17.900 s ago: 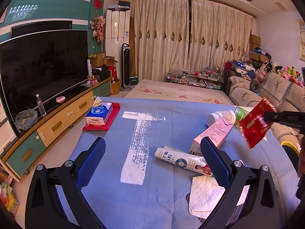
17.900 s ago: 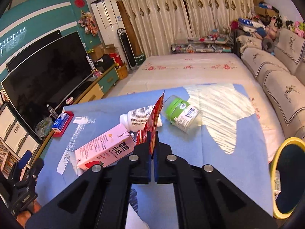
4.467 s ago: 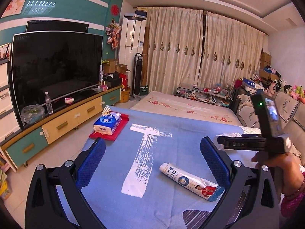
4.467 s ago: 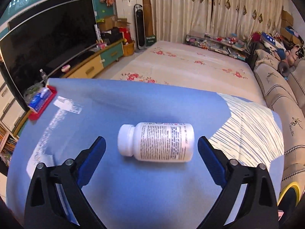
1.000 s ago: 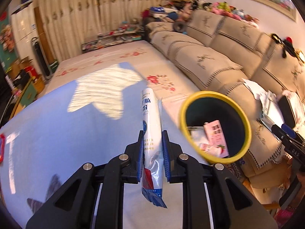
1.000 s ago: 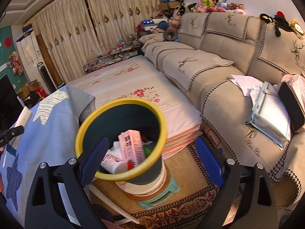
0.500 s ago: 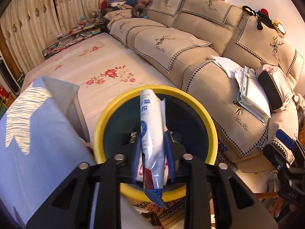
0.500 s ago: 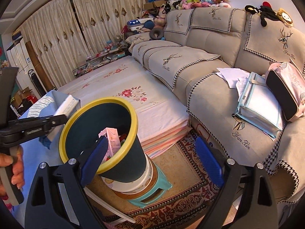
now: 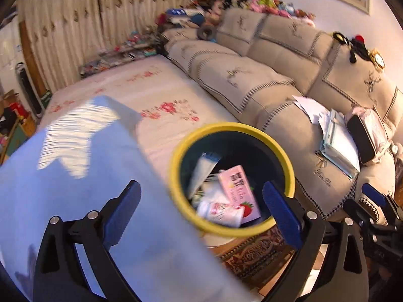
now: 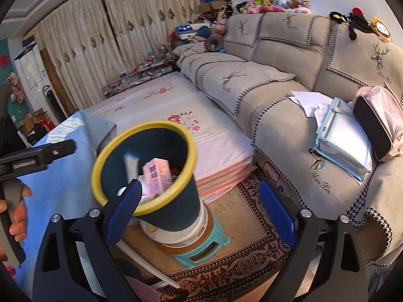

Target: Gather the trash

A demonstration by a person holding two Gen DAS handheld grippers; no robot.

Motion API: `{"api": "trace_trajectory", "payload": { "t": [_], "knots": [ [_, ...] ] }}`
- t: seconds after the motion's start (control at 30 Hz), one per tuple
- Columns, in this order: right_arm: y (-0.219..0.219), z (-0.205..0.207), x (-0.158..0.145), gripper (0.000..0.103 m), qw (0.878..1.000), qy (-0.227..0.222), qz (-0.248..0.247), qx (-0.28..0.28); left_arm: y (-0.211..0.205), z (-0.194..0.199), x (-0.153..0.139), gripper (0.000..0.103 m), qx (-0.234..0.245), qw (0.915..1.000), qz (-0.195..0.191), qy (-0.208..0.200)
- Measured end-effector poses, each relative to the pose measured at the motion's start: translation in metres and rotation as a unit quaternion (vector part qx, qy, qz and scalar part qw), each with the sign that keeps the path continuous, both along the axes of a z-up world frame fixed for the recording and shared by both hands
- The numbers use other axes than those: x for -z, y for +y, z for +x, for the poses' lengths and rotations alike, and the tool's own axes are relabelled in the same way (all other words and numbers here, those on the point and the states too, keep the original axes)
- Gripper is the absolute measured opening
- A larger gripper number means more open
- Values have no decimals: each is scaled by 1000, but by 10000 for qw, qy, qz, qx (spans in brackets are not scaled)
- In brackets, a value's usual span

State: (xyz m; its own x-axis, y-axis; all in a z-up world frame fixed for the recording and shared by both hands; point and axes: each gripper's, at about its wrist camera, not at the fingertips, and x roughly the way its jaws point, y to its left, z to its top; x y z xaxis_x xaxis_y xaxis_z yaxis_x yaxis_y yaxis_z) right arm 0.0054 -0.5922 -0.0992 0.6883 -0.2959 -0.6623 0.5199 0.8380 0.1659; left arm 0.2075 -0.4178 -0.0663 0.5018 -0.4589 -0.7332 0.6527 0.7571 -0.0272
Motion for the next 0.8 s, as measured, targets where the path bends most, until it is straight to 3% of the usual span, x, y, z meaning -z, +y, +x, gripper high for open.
{"api": "trace_trajectory", "payload": {
  "t": [0.17, 0.3, 0.43, 0.53, 0.63, 0.8],
  "knots": [
    [52, 13, -26, 91, 9979, -229, -180, -575, 113, -27, -35, 98, -754, 9951, -204, -600],
    [93, 20, -43, 92, 9941, -350, -351, -968, 203, -56, -53, 98, -1504, 9828, -143, -1063],
    [132, 21, -56, 93, 9888, -403, -456, -1363, 276, -82, -67, 98, -1979, 9728, -485, -1102],
    [154, 16, -64, 93, 9859, -425, -580, -1508, 315, -101, -74, 98, -2252, 9644, -701, -1197],
    [168, 6, -72, 94, 9843, -467, -668, -1563, 342, -123, -77, 98, -2516, 9552, -660, -1415],
    [176, -11, -77, 94, 9837, -560, -682, -1564, 365, -147, -74, 98, -2608, 9520, -835, -1371]
  ]
}}
